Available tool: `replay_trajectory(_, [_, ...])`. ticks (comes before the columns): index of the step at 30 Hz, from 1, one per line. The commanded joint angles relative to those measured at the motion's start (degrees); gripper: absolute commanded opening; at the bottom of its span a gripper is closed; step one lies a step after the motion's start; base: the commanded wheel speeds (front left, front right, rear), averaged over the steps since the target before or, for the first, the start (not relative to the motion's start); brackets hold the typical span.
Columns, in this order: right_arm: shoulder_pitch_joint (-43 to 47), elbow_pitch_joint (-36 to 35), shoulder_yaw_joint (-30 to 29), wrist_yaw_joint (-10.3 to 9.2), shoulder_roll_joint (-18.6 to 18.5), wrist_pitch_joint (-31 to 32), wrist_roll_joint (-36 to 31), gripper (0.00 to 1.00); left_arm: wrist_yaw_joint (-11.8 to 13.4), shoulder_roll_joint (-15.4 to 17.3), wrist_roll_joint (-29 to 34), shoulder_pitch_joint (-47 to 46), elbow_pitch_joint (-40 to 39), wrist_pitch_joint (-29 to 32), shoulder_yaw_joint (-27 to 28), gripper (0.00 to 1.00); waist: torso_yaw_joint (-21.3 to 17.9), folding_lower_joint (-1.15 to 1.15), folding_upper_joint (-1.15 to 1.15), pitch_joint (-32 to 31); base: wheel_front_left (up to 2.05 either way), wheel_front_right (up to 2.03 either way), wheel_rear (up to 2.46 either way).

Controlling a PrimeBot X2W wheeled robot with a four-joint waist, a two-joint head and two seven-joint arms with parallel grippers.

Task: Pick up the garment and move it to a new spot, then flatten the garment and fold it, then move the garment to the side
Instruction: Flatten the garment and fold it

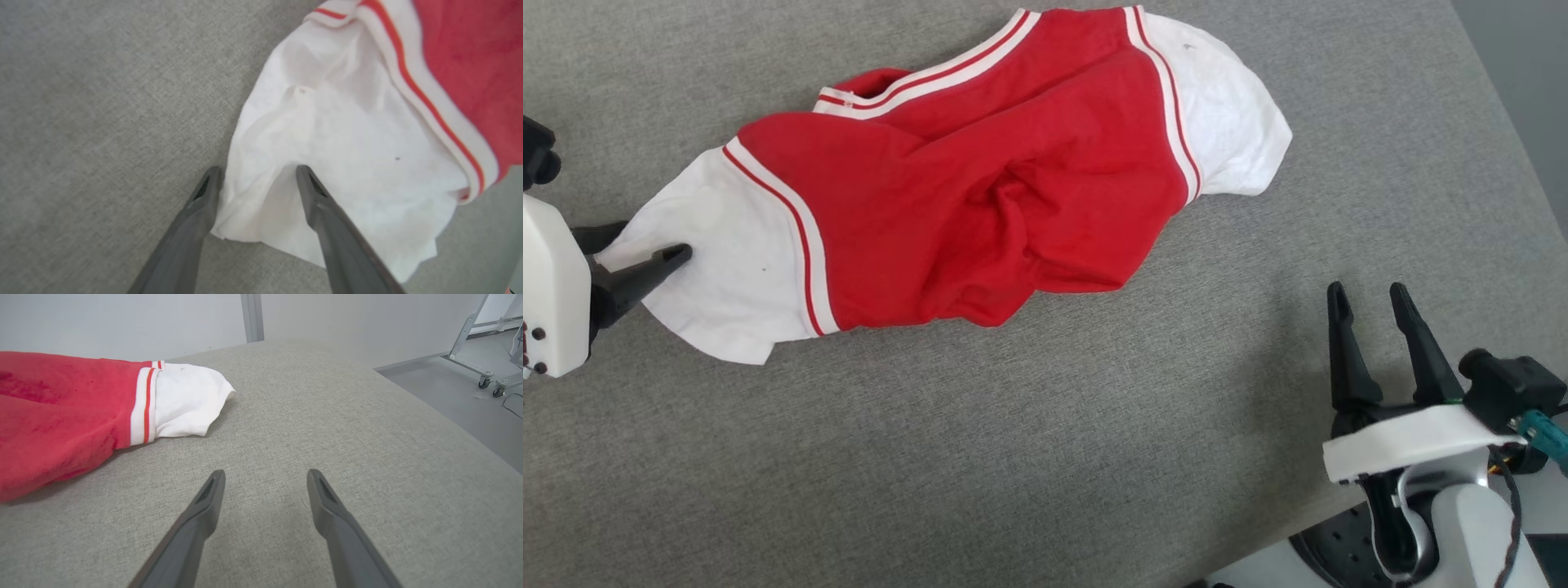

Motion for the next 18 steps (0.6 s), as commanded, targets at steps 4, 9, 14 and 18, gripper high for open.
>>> replay_trajectory(4, [-2.8, -1.2, 0.9, -0.02, 0.0, 1.5, -2.6, 1.0, 0.0, -0.8, 1.8, -0.2, -0.2, -0.1, -3.0, 0.0, 0.5, 0.0, 0.0, 0.5, 0.0, 0.0, 0.0])
replay_trajectory(9, [-9.7, -2.8, 3.7, -0.02, -0.1, 10.5, -9.4, 1.0, 0.1, -1.5, 2.1, -2.0, 0.4, -2.2, -4.0, 0.0, 1.1, 0.0, 0.0, 1.5, 0.0, 0.0, 0.0])
replay_trajectory(14, [-20.6, -0.1, 7.5, -0.02, -6.6, 25.1, -9.8, 1.0, 0.1, -2.9, 2.6, -4.7, 0.0, -3.8, -4.4, 0.0, 3.3, 0.0, 0.0, 3.5, 0.0, 0.0, 0.0])
replay_trajectory(18, [-30.4, 3.9, 10.7, -0.03, -11.9, 33.9, -3.7, 1.0, 0.1, -3.8, 3.6, -6.3, -1.1, -4.4, -5.0, 0.0, 5.5, 0.0, 0.0, 5.6, 0.0, 0.0, 0.0])
